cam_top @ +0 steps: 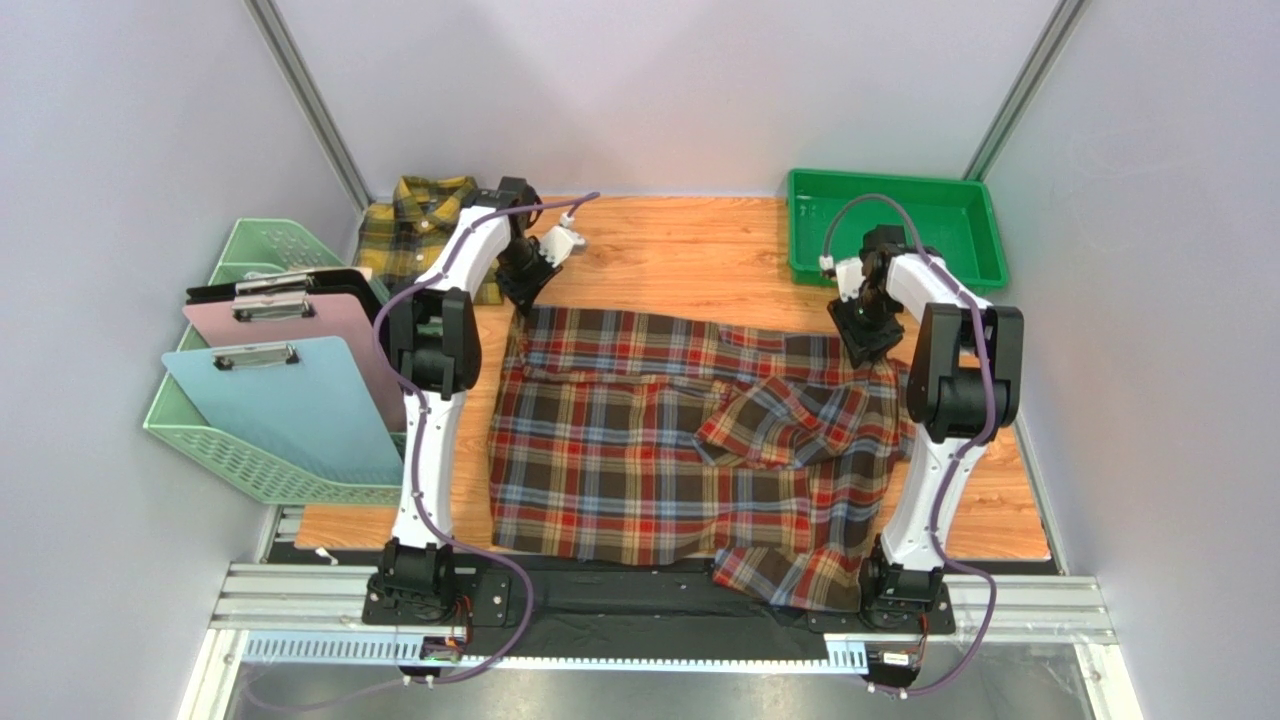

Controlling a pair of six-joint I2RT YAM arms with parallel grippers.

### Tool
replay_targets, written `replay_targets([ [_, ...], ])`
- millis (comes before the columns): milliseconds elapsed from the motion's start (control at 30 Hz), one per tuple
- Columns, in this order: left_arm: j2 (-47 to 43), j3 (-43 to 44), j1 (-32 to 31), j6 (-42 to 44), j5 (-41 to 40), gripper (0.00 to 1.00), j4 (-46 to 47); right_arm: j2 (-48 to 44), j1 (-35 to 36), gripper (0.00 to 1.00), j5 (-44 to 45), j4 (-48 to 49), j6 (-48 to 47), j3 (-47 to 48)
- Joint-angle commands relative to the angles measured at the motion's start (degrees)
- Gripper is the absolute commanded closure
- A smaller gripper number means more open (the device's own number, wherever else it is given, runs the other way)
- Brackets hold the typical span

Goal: Fold and stack the long sleeve shirts
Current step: Fold the shirt

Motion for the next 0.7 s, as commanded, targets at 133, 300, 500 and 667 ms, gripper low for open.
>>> replay_targets([
  [133,-7.78,-3.63,0.01,-3.98,3.70,0.78,5.26,-4.53,-0.63,0.54,-7.14,-2.30,-1.42,5.95],
  [300,-23.43,-13.24,-0.08,-5.21,14.51,0.32,8.52,-22.61,-0.80,0.42,-20.23,-10.13,-3.71,-2.75],
  [500,-35.56,-21.59,-0.08,-10.47,19.44,0.27,13.35,-30.48,-0.01,0.16,-31.67,-11.21,-4.07,-11.01],
  [667,-48.74,-31.25,0.01,-16.10,20.95,0.19,28.94,-26.10,3.06,0.08,-32.30,-8.66,-3.45,-13.83],
])
